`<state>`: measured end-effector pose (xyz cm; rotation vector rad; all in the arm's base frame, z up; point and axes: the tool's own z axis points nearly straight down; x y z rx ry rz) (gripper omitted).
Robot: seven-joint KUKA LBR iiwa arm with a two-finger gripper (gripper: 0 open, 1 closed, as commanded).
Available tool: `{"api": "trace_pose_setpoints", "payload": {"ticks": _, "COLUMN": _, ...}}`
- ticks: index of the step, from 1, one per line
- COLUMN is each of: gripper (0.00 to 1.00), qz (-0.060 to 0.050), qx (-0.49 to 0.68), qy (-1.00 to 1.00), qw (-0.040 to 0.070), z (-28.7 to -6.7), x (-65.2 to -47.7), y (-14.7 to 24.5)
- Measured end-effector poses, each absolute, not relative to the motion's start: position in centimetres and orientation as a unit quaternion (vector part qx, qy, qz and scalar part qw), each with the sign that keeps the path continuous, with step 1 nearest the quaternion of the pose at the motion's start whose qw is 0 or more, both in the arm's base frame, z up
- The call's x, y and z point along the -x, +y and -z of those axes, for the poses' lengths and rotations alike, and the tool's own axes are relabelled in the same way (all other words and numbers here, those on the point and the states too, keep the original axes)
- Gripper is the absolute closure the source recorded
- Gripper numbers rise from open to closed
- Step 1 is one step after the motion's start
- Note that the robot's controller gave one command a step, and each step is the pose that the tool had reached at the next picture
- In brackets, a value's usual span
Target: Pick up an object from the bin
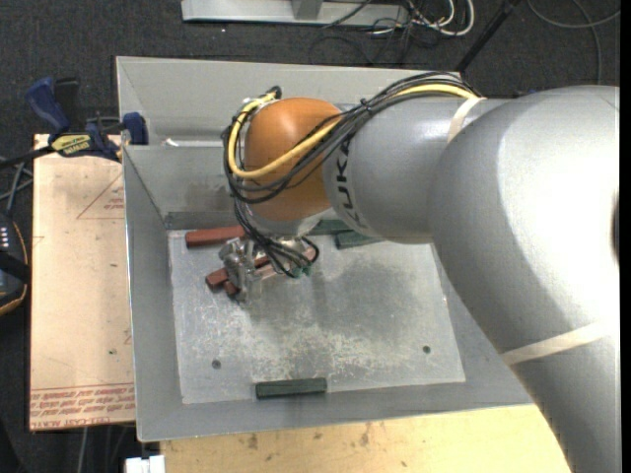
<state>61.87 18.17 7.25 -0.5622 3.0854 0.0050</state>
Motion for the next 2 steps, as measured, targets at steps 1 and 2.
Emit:
{"api": "trace_pose_setpoints", "payload": {"ticks": 1, "gripper": 0.00, "qz": -0.001, "qx": 0.179, "qy": 0.984, "qw": 0.002, "z": -7.10, "x": -61.81, "y": 18.09}}
{"api": "trace_pose_setpoints", "payload": {"ticks": 2, "gripper": 1.00, "qz": -0.001, "qx": 0.179, "qy": 0.984, "qw": 0.001, "z": -7.11, "x": -61.80, "y": 18.08}}
